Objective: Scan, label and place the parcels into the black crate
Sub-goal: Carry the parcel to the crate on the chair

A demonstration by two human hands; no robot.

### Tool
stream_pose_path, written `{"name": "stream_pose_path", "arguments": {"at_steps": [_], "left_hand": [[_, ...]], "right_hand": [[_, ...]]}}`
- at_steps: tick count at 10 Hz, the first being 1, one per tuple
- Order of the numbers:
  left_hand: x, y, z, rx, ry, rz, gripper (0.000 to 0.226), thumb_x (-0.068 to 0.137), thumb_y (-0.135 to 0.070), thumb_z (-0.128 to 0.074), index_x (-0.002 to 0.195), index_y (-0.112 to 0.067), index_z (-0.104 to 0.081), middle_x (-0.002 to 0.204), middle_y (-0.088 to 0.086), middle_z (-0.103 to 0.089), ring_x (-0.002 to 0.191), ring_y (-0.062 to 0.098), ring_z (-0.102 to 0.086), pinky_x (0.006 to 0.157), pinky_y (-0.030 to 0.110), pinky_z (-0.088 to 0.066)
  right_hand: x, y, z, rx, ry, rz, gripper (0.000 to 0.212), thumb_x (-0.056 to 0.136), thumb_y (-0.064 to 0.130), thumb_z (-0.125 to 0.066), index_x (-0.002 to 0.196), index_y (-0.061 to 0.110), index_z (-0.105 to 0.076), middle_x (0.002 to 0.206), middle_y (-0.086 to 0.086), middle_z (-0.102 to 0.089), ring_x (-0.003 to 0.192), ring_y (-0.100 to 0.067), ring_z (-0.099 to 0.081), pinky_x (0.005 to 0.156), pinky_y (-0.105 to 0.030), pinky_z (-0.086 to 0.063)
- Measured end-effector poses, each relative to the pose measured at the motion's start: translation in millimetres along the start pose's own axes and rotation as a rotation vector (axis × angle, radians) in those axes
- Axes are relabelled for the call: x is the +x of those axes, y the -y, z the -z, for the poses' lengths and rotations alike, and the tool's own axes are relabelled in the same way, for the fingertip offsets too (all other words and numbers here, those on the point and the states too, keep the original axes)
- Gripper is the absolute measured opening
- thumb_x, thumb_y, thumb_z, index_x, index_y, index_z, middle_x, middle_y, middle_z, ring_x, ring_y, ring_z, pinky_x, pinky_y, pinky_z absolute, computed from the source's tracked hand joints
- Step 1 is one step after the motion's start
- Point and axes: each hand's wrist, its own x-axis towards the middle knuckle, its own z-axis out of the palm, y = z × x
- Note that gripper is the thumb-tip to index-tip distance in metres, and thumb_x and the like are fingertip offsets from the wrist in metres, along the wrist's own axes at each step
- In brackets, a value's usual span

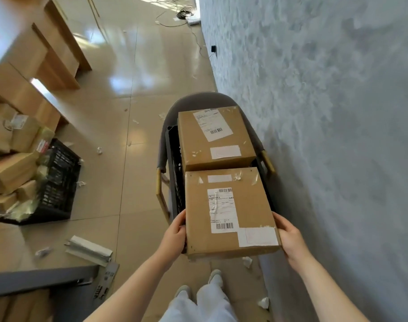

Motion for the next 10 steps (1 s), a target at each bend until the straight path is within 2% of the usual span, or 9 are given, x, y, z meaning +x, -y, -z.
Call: {"name": "stream_pose_path", "arguments": {"at_steps": [1, 2, 4, 6, 7, 8, 9, 10], "left_hand": [[6, 1, -9, -0.003, -0.043, 0.004, 0.043, 0.106, -0.024, -0.037, 0.144, -0.043, -0.040, 0.130, -0.014, -0.061, 0.117, 0.005, -0.058, 0.094, 0.031, -0.053], [8, 1, -18, -0.002, -0.098, -0.004, 0.042, 0.107, -0.020, -0.037, 0.141, -0.043, -0.042, 0.123, -0.017, -0.063, 0.111, 0.000, -0.061, 0.094, 0.032, -0.054], [8, 2, -24, 0.034, -0.163, -0.015, 0.042, 0.107, -0.017, -0.036, 0.141, -0.039, -0.042, 0.120, -0.021, -0.062, 0.105, -0.007, -0.059, 0.080, 0.018, -0.049], [5, -7, -10, 0.128, -0.090, 0.013, 0.039, 0.105, -0.021, -0.042, 0.141, -0.037, -0.043, 0.122, -0.017, -0.061, 0.112, 0.004, -0.058, 0.086, 0.023, -0.050], [6, -13, 3, 0.226, -0.036, 0.005, 0.038, 0.105, -0.021, -0.043, 0.140, -0.034, -0.045, 0.123, -0.016, -0.060, 0.105, -0.001, -0.058, 0.077, 0.015, -0.047], [9, -17, 15, 0.290, 0.001, -0.021, 0.039, 0.104, -0.020, -0.044, 0.142, -0.029, -0.045, 0.129, -0.014, -0.059, 0.108, -0.001, -0.056, 0.076, 0.012, -0.043], [12, -21, 22, 0.320, 0.055, -0.038, 0.038, 0.104, -0.019, -0.043, 0.140, -0.031, -0.047, 0.126, -0.014, -0.061, 0.108, 0.002, -0.059, 0.077, 0.016, -0.047], [18, -17, 34, 0.366, 0.130, -0.074, 0.038, 0.103, -0.017, -0.044, 0.137, -0.033, -0.047, 0.125, -0.013, -0.062, 0.104, 0.008, -0.064, 0.078, 0.022, -0.053]], "right_hand": [[18, 7, 4, -0.035, 0.007, 0.022, 0.047, 0.089, 0.014, -0.073, 0.128, 0.034, -0.057, 0.106, 0.019, -0.068, 0.101, 0.000, -0.062, 0.066, -0.016, -0.053], [32, 8, 8, -0.057, -0.017, 0.030, 0.036, 0.093, 0.012, -0.067, 0.123, 0.032, -0.061, 0.106, 0.015, -0.071, 0.099, -0.003, -0.065, 0.059, -0.014, -0.054], [39, 7, 8, -0.064, -0.037, 0.019, 0.025, 0.099, 0.013, -0.059, 0.119, 0.028, -0.061, 0.104, 0.011, -0.070, 0.093, -0.006, -0.067, 0.056, -0.015, -0.054], [37, 8, 11, -0.103, -0.049, -0.006, 0.025, 0.104, 0.012, -0.044, 0.119, 0.021, -0.061, 0.103, 0.009, -0.066, 0.094, -0.006, -0.062, 0.065, -0.023, -0.050], [32, 12, 14, -0.122, -0.081, 0.005, 0.031, 0.104, 0.008, -0.039, 0.123, 0.017, -0.061, 0.111, 0.003, -0.066, 0.100, -0.010, -0.061, 0.074, -0.027, -0.052], [18, 25, 18, -0.103, -0.165, 0.035, 0.037, 0.099, -0.002, -0.036, 0.116, 0.020, -0.060, 0.124, -0.007, -0.064, 0.115, -0.024, -0.059, 0.097, -0.039, -0.050], [-8, 43, 19, -0.101, -0.238, 0.112, 0.039, 0.098, -0.005, -0.037, 0.108, 0.024, -0.061, 0.122, -0.007, -0.065, 0.116, -0.027, -0.059, 0.102, -0.042, -0.048], [-53, 82, 16, -0.036, -0.383, 0.272, 0.042, 0.095, -0.006, -0.039, 0.101, 0.028, -0.063, 0.109, 0.000, -0.069, 0.105, -0.021, -0.063, 0.099, -0.043, -0.051]]}}
